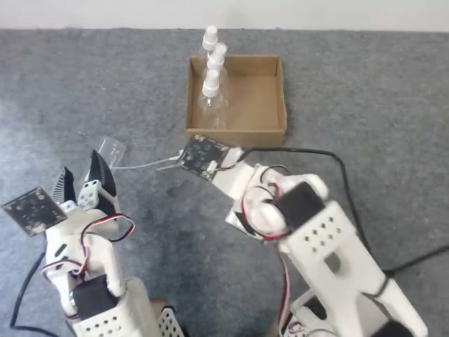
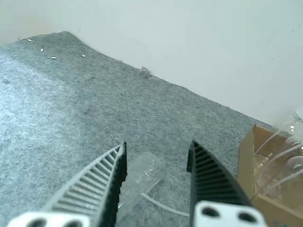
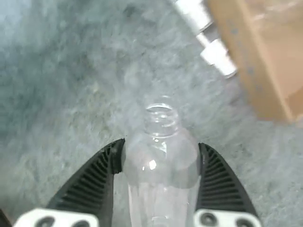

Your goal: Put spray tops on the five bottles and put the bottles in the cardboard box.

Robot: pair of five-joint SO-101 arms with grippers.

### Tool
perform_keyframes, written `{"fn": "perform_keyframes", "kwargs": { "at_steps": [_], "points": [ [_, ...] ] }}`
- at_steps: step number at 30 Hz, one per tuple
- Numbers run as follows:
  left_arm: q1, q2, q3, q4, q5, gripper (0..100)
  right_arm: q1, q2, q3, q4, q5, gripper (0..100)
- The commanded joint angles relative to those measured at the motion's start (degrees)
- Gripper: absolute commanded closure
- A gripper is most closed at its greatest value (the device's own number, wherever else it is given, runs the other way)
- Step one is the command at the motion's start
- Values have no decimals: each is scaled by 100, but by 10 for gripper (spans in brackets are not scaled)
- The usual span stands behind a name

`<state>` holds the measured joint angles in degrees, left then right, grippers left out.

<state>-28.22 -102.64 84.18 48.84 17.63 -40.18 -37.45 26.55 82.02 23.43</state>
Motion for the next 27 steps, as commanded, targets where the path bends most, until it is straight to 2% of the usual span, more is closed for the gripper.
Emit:
{"fn": "perform_keyframes", "kwargs": {
  "at_steps": [1, 7, 10, 16, 22, 27],
  "points": [
    [299, -53, -66, -88, -97, 798, 330, -488, 211, -409, -246, 879],
    [1169, -53, -110, 202, -826, 800, 637, -954, 862, -1174, -580, 881],
    [1222, -26, -207, 220, -870, 800, 716, -1253, 1099, -1411, -774, 881],
    [1653, -26, -716, 976, -1073, 799, 884, -1851, 1424, -1675, -853, 883],
    [1846, 35, -796, 1037, -1275, 797, 1182, -2308, 1837, -2044, -862, 883],
    [1855, 1134, -1367, 1020, -1275, 797, 1200, -2475, 1890, -2062, -862, 883]
  ]
}}
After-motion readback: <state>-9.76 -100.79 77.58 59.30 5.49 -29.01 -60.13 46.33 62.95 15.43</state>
